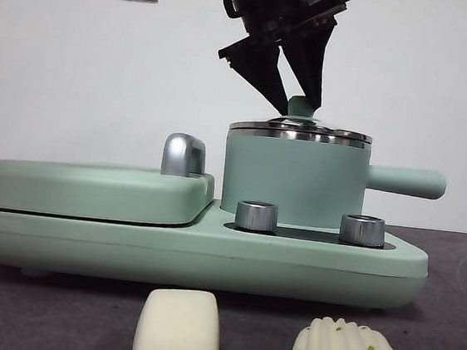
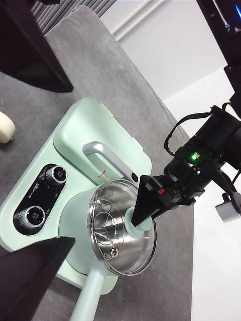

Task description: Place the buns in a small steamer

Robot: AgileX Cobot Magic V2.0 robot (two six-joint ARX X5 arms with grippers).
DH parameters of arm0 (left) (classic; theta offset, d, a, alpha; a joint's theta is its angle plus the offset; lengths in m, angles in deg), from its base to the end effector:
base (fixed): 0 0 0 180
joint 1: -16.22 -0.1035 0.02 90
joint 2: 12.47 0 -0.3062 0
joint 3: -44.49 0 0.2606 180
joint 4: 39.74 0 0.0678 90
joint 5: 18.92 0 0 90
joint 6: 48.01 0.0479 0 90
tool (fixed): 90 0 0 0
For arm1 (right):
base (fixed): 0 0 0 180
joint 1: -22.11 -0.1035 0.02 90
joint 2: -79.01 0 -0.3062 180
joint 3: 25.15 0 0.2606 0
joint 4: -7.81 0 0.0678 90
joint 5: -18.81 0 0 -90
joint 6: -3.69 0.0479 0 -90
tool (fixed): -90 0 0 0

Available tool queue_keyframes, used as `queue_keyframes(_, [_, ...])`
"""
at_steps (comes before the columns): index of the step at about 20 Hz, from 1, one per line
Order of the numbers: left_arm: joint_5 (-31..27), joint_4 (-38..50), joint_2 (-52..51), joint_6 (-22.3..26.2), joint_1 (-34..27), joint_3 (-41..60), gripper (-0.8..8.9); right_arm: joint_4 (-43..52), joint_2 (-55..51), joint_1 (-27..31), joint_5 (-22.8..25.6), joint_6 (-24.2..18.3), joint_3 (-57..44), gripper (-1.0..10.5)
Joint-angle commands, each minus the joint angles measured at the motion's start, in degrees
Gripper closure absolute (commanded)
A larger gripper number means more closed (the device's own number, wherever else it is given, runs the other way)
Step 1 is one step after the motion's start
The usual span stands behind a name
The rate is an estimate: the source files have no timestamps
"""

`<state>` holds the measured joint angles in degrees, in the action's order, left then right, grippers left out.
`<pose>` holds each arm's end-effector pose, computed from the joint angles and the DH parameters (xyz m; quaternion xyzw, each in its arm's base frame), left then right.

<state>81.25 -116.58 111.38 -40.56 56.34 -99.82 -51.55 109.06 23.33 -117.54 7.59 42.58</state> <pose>0.3756 -0.3276 0.3532 0.1736 0.4311 -0.4034 0.7882 0.0557 0.0335 0.3789 0.1067 0.1848 0.3708 0.9039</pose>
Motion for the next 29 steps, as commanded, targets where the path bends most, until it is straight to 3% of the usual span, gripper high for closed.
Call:
queue_keyframes(1, [-0.3,0.3,2.3,0.7,0.8,-1.8,6.01,0.3,0.2,0.0,-0.1,0.1,1.0,4.9])
queue_keyframes(5, [-0.3,0.1,2.4,0.7,0.8,-1.8,7.27,0.4,0.2,0.0,-0.1,0.1,1.0,4.9])
queue_keyframes(11, [-0.3,-1.7,2.4,0.7,0.8,-3.8,7.26,0.4,0.2,0.0,-0.1,0.1,1.0,4.9])
queue_keyframes(20, [-0.3,-9.4,2.3,-0.2,0.0,-18.1,7.27,0.9,0.4,0.0,-0.2,0.1,1.0,4.9])
queue_keyframes(29, [-0.3,-13.2,0.3,-1.0,-6.4,-20.7,7.27,-4.6,5.7,-2.4,-0.1,1.0,2.2,4.9])
